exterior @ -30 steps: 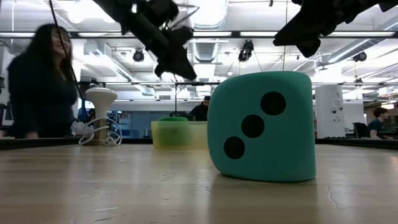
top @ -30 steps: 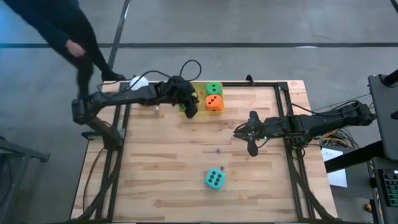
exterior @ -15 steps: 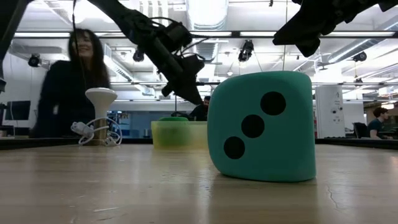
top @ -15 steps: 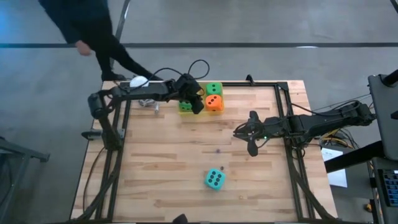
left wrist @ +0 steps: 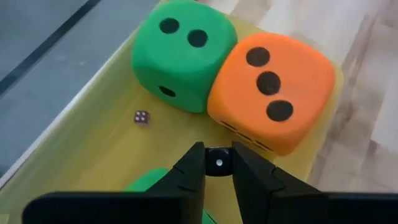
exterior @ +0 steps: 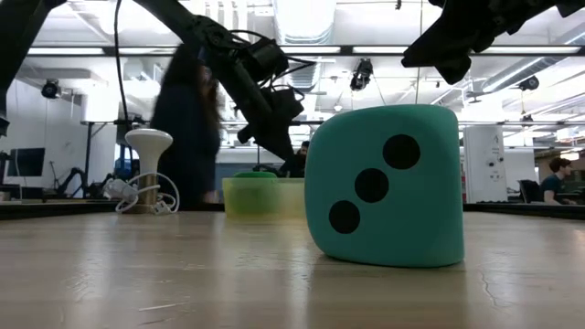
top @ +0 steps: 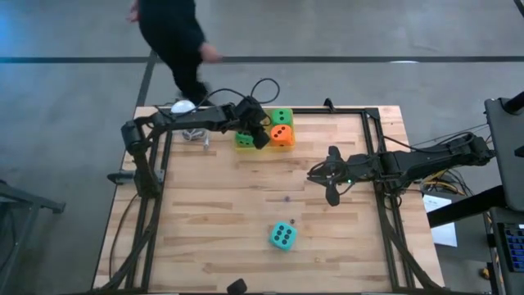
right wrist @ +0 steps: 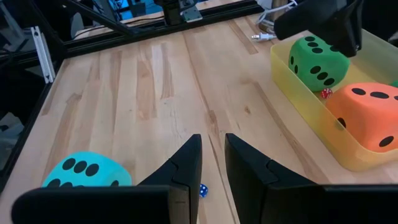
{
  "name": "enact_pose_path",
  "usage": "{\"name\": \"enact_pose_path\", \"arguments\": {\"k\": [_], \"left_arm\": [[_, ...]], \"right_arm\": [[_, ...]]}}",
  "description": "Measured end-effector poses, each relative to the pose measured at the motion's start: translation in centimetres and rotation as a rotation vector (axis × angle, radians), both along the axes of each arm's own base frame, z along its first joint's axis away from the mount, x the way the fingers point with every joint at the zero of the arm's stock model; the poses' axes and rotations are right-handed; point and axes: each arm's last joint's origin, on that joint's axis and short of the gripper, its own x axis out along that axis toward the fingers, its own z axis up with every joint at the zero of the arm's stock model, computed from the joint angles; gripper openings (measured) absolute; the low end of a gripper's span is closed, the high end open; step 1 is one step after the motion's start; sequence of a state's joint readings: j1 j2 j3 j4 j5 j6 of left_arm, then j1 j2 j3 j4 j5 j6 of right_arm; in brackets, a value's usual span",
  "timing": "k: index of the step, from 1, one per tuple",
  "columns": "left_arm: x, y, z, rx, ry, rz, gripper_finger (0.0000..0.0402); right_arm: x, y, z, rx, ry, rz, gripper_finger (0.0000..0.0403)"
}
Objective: Pick & Place Dice
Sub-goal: Put the left black small die into the yellow bin
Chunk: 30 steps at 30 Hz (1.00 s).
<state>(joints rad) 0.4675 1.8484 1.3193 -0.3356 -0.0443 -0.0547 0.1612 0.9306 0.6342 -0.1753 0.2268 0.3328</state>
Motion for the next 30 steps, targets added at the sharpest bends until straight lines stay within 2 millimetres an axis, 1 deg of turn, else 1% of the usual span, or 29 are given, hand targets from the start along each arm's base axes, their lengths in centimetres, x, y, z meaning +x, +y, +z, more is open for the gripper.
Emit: {"name": "enact_pose_path", "arguments": {"k": [6,11,22,30], "left_arm": [[-0.01,-0.01,-0.01,0.000,0.001,-0.004,0.0057],[0.00,-0.02,-0.01,-0.002,0.000,-0.003,0.0066],[-0.01,-0.13,-0.06,-0.028,-0.004,-0.021,0.0116],[0.02,-0.19,-0.06,-0.037,-0.008,-0.026,0.0182]], "right_arm": [[0.00,0.00,0.00,0.000,0.000,0.000,0.0063],[0.00,0.00,0.01,0.000,-0.001,0.000,0.0063],[0.00,0.00,0.01,0.000,-0.001,0.000,0.0063],[0.00,0.00,0.01,0.000,-0.001,0.000,0.0063]]}}
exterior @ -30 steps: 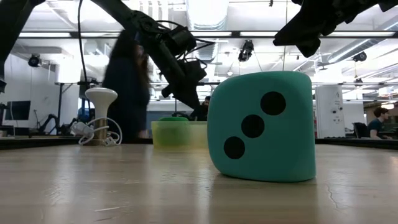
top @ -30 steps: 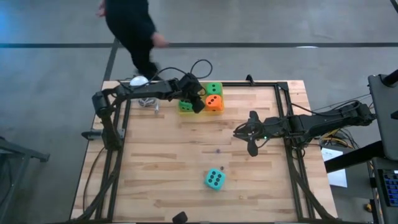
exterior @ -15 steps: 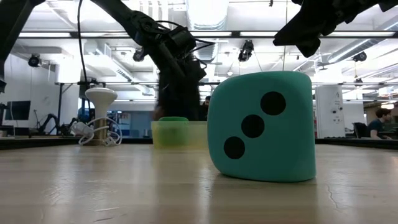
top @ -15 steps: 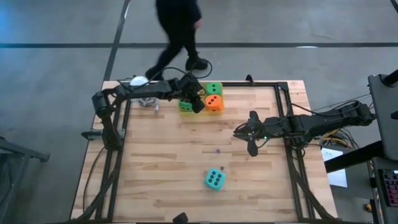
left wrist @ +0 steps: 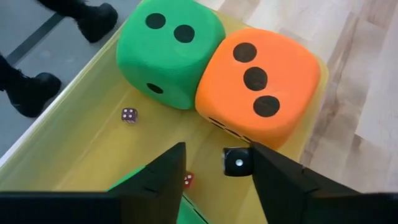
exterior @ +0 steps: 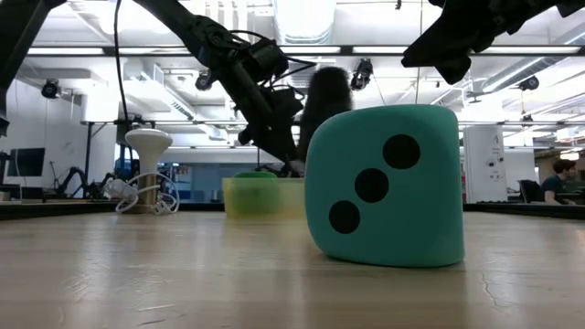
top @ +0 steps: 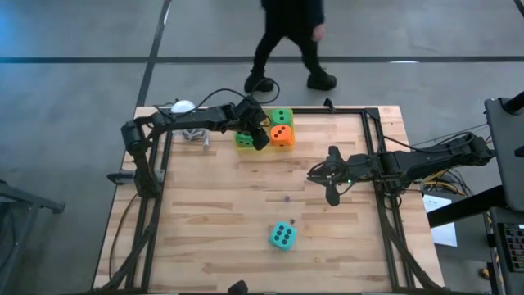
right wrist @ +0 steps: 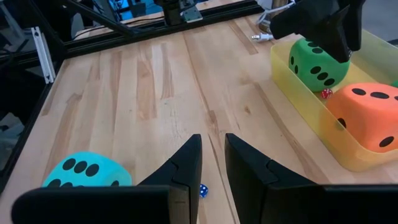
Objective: Pick & Place Dice
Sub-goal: Put the left black small die into the yellow bin
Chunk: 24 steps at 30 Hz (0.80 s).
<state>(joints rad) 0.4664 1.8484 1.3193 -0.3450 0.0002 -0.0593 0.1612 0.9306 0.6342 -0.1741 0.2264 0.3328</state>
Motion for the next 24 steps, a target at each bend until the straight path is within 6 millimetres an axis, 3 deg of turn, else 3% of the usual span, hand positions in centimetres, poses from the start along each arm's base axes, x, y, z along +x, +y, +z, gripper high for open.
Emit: {"name": "enact_pose_path", "arguments": {"k": [9,12,24], "left_arm": [[0.00,0.00,0.00,-0.009,-0.005,-0.011,0.0257],[-0.08,0.17,0.01,0.006,0.001,0.055,0.0273],[-0.13,0.03,-0.11,0.029,0.025,0.144,0.0271]], "right_arm": [[0.00,0.00,0.00,0.000,0.000,0.000,0.0063],[0.00,0.00,0.00,0.000,0.000,0.000,0.0063],[0.00,0.00,-0.02,0.000,0.001,0.000,0.0063]]}}
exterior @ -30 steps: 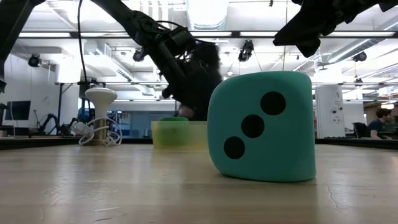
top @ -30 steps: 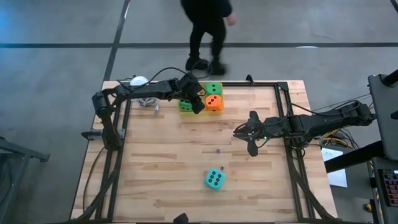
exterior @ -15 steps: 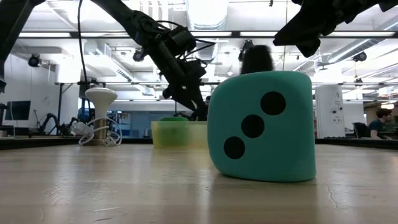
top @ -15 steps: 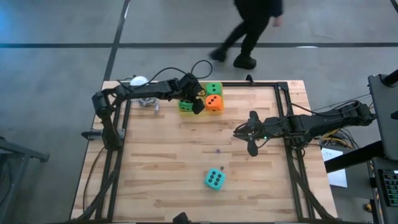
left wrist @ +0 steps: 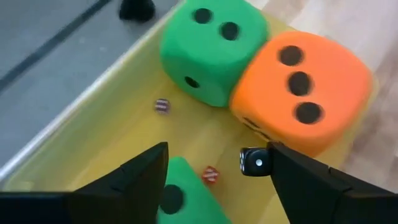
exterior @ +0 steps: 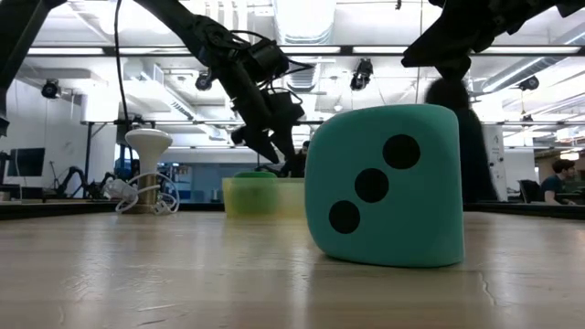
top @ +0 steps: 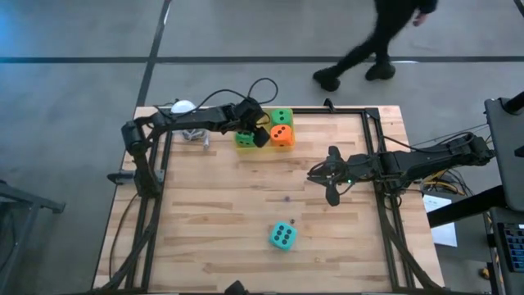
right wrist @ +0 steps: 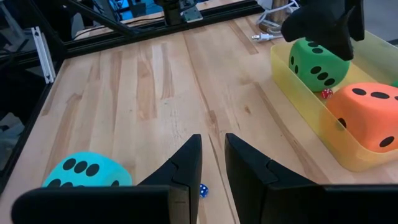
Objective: Pick & Place Dice
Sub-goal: Put the left black small die into the yellow bin
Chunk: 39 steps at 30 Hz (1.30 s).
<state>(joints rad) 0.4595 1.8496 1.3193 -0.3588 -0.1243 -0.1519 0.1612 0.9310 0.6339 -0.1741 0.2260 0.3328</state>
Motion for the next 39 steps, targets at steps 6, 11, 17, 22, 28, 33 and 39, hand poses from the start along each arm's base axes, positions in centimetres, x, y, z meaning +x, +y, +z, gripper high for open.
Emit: {"name": "enact_pose_path", "arguments": {"k": [6,11,17,22,28,33,39], "left_arm": [[0.1,0.0,0.0,-0.016,-0.013,-0.032,0.0262],[0.0,0.6,0.2,-0.046,-0.067,-0.056,0.0260],[-0.4,0.7,0.0,-0.005,0.001,0.021,0.0260],[0.0,0.6,0.1,-0.074,-0.072,-0.020,0.0262],[-0.4,0.9,0.0,-0.010,-0.014,0.046,0.0257],[0.0,0.7,0.2,-0.085,-0.082,-0.015,0.0253],[-0.2,1.0,0.2,-0.024,-0.061,0.042,0.0248]], "right_arm": [[0.0,0.0,0.0,0.000,0.000,0.000,0.0063],[0.0,0.0,0.0,0.000,0.000,0.000,0.0063],[0.0,0.0,0.0,0.003,0.000,0.001,0.0063],[0.0,0.0,0.0,0.002,-0.001,0.001,0.0063],[0.0,0.0,0.0,0.005,-0.001,0.000,0.0063],[0.0,0.0,0.0,0.005,-0.001,0.000,0.0063],[0.0,0.0,0.0,0.005,-0.001,-0.001,0.0063]]}}
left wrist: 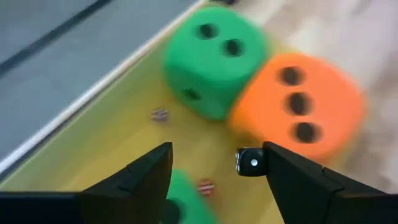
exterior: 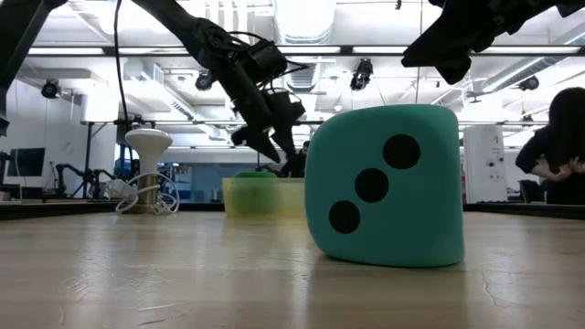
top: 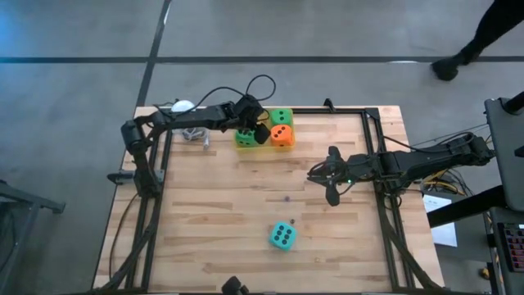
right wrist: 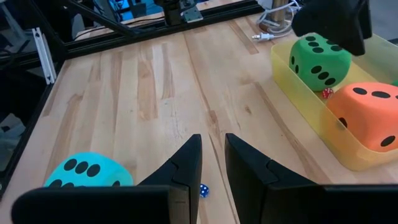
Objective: Pick & Place Dice
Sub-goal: Put the left black small die into the yellow bin, then put the light blue large die into the yellow bin
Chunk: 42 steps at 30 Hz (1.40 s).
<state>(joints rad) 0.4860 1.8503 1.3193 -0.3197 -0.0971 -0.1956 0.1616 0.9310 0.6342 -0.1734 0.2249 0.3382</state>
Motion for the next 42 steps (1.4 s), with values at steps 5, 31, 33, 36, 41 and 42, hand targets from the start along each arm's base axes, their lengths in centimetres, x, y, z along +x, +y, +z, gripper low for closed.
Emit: {"name": "enact_pose_path", "arguments": {"k": [5,31,33,36,41,42], "left_arm": [[0.06,-0.17,-0.04,-0.088,-0.042,-0.066,0.0244],[-0.34,-0.40,-0.49,-0.085,0.023,-0.012,0.0229],[-0.37,-0.37,-0.53,-0.099,0.019,-0.077,0.0228],[-0.45,-0.46,-0.71,-0.070,0.047,-0.127,0.0228],[-0.68,-0.44,-0.84,-0.098,0.060,-0.081,0.0227],[-0.76,-0.54,-0.77,-0.131,0.056,-0.107,0.0226]], "right_arm": [[0.00,0.00,0.00,0.001,0.000,-0.001,0.0063],[0.04,0.07,0.05,0.010,-0.006,0.022,0.0063],[0.04,0.07,0.06,0.011,-0.006,0.021,0.0063],[0.04,0.07,0.06,0.011,-0.006,0.021,0.0063],[0.03,0.07,0.05,0.013,-0.005,0.020,0.0063],[0.03,0.07,0.04,0.013,-0.004,0.020,0.0063]]}}
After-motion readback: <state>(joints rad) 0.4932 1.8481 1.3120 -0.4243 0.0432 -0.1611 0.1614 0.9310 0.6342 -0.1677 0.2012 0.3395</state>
